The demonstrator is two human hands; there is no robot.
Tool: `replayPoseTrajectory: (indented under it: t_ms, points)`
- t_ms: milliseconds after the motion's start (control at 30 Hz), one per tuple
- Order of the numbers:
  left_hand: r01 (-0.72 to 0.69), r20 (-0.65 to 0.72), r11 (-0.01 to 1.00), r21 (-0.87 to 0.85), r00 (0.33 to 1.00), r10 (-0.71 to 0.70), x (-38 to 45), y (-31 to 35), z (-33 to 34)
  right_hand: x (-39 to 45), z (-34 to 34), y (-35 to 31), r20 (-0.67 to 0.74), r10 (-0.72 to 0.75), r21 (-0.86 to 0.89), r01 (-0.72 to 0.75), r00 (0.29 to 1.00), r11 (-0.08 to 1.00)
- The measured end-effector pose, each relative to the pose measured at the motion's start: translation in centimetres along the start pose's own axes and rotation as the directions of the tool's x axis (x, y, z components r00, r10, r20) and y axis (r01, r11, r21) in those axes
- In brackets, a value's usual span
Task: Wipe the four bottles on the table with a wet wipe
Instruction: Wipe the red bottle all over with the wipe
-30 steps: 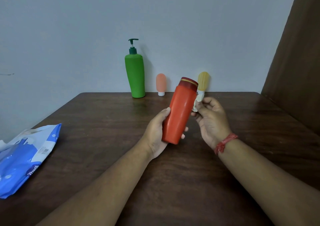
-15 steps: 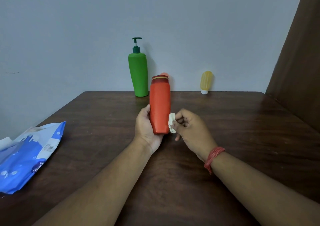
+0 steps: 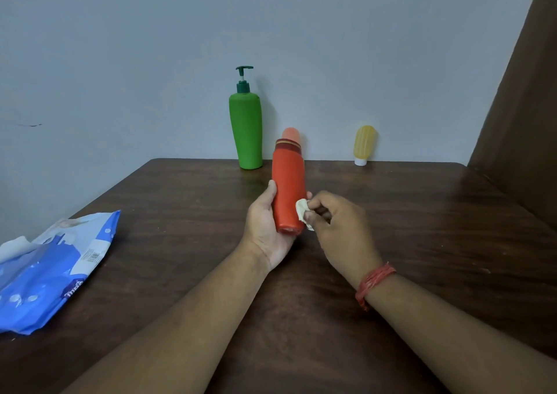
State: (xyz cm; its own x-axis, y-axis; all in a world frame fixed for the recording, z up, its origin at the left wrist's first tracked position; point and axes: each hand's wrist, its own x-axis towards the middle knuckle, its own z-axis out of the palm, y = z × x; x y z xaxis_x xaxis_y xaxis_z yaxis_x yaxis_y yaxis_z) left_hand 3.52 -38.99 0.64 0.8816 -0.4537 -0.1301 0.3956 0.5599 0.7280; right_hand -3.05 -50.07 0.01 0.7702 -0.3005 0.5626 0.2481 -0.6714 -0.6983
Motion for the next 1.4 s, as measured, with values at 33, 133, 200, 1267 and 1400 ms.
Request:
replayPoseTrajectory:
  t_ms: [33,133,200,1267,1400]
  points:
    - [0.002,-0.002,1.000,-0.001,1.000,-0.002,-0.1,0.0,0.0,-0.1,-0.1,-0.2,0.022,-0.089,-0.043,0.090,0.996,0.995]
    - [0.018,-0.022,1.000,-0.008,1.000,-0.018,0.0,0.2,-0.3,-0.3,-0.1,-0.6,0.151,-0.341,-0.111,0.359,0.928,0.927]
    - [0.047,-0.033,0.999,0.002,0.998,-0.047,-0.1,0.3,-0.2,-0.4,0.0,-0.8,0.246,-0.430,-0.185,0.477,0.869,0.859]
    - [-0.023,-0.089,0.987,-0.156,0.996,0.009,-1.2,0.6,1.0,0.0,-1.2,-0.9,0.246,-0.609,-0.358,0.654,0.754,0.666]
    - [0.066,-0.053,0.987,-0.149,0.996,-0.075,-1.4,0.2,0.9,-0.2,-1.0,-1.2,0.292,-0.665,-0.352,0.724,0.687,0.593]
